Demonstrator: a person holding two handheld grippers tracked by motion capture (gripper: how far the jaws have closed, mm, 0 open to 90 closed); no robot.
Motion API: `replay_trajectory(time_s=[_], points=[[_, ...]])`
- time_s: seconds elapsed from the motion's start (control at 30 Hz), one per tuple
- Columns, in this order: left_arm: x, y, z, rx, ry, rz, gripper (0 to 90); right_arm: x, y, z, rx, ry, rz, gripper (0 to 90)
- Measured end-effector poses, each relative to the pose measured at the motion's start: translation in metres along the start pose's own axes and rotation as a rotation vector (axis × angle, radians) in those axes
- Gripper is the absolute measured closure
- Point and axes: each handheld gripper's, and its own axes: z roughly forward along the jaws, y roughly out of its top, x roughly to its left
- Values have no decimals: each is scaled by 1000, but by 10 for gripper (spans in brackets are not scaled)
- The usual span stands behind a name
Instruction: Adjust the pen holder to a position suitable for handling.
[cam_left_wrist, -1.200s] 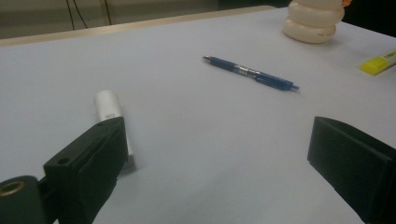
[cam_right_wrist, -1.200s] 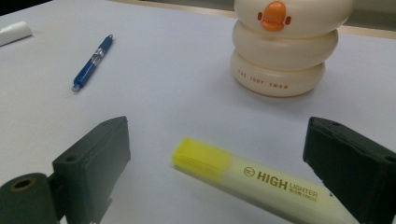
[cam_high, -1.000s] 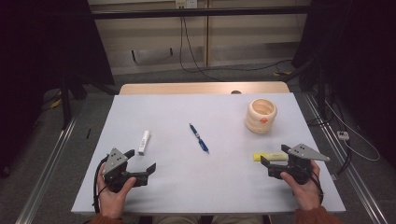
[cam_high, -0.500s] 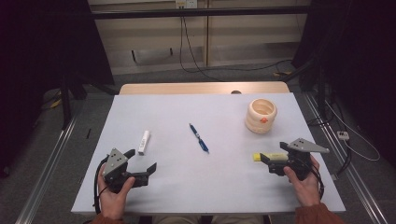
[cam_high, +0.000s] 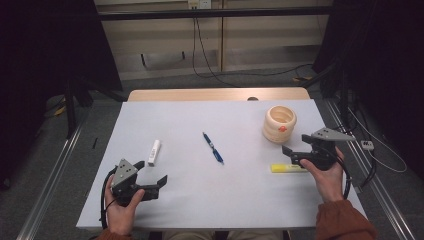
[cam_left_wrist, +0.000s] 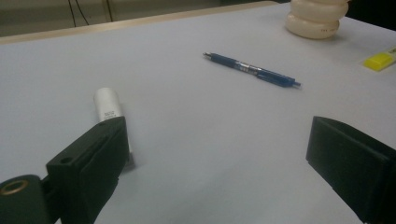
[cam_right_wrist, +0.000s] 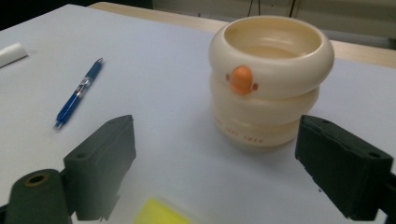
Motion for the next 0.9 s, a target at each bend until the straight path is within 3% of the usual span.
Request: replay_trajectory(time_s=[0.1,0.53,0.9], points=[[-1,0,0,9,9,19,58,-6,10,7,5,-16,-17,154],[-4,0,1,16,-7,4,58,-37,49,36,15,-51,-24,260],[-3,-1,1,21,-10,11,58,-61,70,70,115,-118,-30,400]])
